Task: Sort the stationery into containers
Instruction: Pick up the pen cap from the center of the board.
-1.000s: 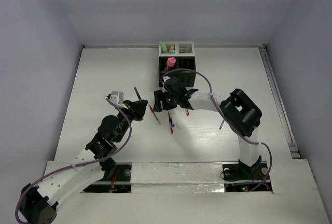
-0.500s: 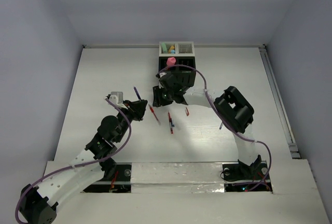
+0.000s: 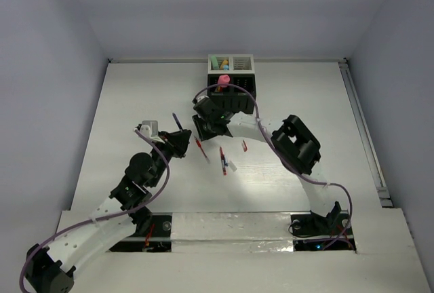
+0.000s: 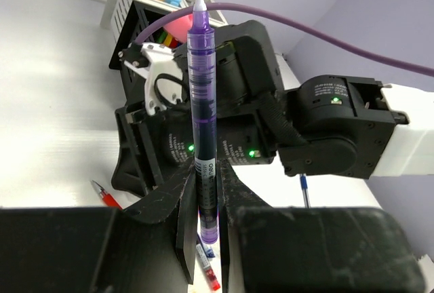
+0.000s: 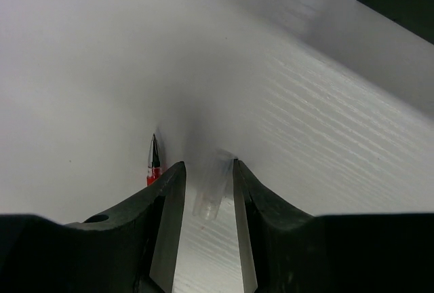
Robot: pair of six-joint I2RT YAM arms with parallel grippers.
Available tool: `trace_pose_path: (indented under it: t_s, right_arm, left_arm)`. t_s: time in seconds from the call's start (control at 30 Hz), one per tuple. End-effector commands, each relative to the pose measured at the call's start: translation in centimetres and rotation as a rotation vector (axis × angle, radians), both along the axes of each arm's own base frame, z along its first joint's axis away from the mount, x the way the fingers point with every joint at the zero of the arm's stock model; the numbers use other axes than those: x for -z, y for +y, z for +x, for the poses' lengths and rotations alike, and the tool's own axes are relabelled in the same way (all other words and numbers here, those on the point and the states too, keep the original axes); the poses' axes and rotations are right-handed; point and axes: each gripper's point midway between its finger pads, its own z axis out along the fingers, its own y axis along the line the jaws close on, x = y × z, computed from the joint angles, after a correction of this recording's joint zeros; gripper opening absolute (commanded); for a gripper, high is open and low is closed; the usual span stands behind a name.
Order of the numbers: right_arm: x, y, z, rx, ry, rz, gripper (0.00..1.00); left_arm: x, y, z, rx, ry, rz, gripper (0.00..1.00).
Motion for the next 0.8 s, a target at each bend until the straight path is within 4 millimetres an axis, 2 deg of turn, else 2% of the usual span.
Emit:
trace_pose_path:
  t_s: [0.0, 0.33, 0.37, 0.4, 0.57, 0.6, 0.67, 0.73, 0.77]
  right_arm:
    - [2.8, -1.7, -0.7, 0.009, 0.014, -0.161, 0.4]
    - [4.8, -4.0, -1.0, 0.017, -0.003, -0.328, 0.39]
    - [4.9, -4.1, -0.9, 0.017, -0.007, -0.334, 0.29]
    - [5.0, -4.2, -0.9, 0.014, -0.009, -0.341, 0.24]
    - [6.1, -5.0, -0.9, 0.014, -0.001, -0.401, 0.15]
    - [6.2, -5.2, -0.9, 0.019, -0.002, -0.407, 0.09]
    - [5.6, -5.1, -0.6, 0.024, -0.023, -0.395, 0.0]
    - [4.8, -4.9, -0.1, 0.038, -0.066, -0.366, 0.0]
    - [2.8, -4.4, 0.3, 0.046, -0.099, -0.318, 0.0]
  left_arm:
    - [-0.8, 0.5, 0.1, -0.022, -0.031, -0.023, 0.0]
    - [-1.2, 1.4, -0.1, -0.056, -0.048, -0.036, 0.0]
    - [-1.3, 1.5, -0.1, -0.059, -0.049, -0.037, 0.0]
    - [-1.3, 1.5, 0.0, -0.061, -0.049, -0.037, 0.0]
    - [-1.2, 1.5, 0.0, -0.063, -0.047, -0.031, 0.0]
    - [-1.1, 1.5, 0.1, -0.064, -0.046, -0.03, 0.0]
    - [-1.0, 1.4, 0.1, -0.061, -0.045, -0.029, 0.0]
    - [-1.0, 1.3, 0.1, -0.058, -0.043, -0.029, 0.0]
    - [-1.1, 1.3, 0.1, -0.054, -0.047, -0.031, 0.0]
